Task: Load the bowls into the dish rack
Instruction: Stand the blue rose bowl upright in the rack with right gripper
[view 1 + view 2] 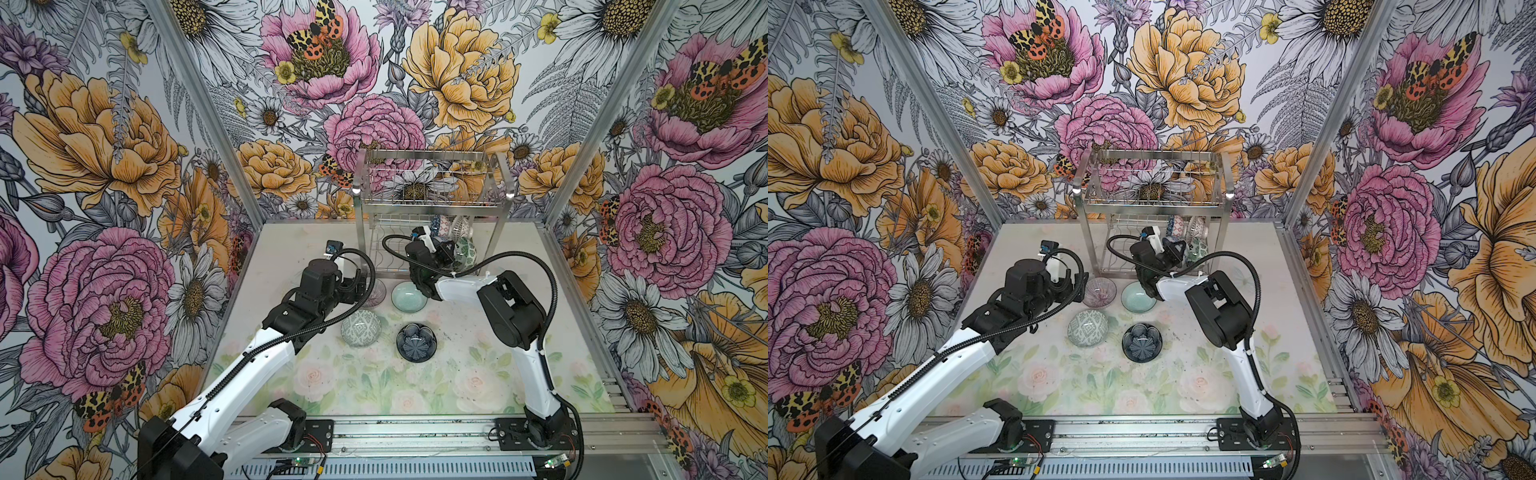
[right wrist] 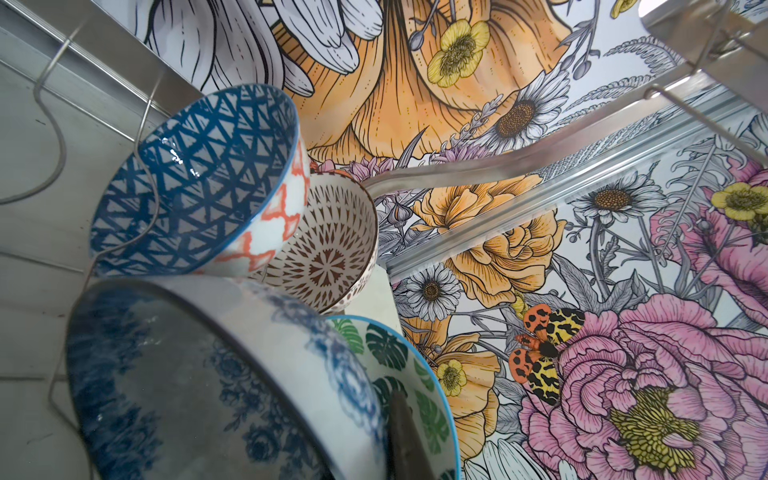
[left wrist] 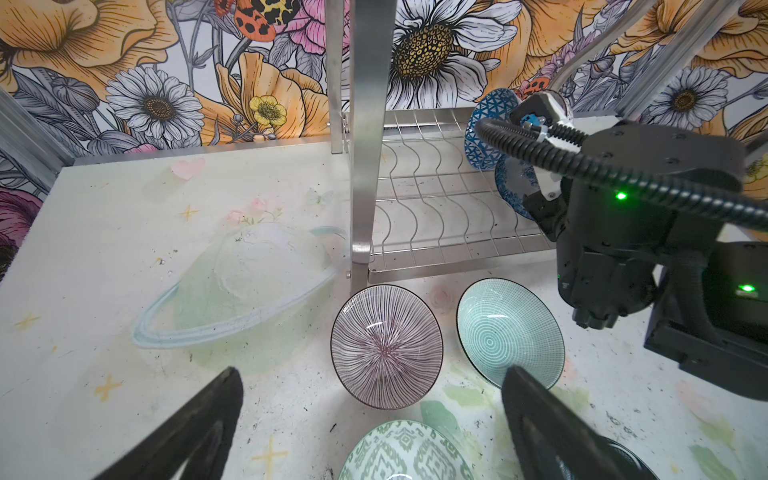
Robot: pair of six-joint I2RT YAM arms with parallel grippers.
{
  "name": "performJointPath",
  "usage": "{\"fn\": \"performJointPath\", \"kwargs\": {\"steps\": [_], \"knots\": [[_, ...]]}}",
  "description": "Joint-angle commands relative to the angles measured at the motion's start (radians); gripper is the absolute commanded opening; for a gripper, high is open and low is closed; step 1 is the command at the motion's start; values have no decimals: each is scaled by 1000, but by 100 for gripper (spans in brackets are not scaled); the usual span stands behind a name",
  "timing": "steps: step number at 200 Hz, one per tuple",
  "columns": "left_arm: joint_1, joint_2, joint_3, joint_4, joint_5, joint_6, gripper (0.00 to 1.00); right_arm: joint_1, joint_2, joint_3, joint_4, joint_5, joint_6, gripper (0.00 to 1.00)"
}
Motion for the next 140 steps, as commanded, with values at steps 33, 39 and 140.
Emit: {"fn": "performJointPath", "kwargs": {"steps": [33, 39, 140], "knots": [[16, -8, -12, 43, 36, -15, 99, 4, 16, 57, -144, -41, 111, 0], [16, -11, -15, 45, 37, -16, 99, 6, 15, 57, -158, -44, 122, 0], [13, -1, -22, 53, 54, -23, 99, 20, 0, 79, -289, -80, 249, 12]]}}
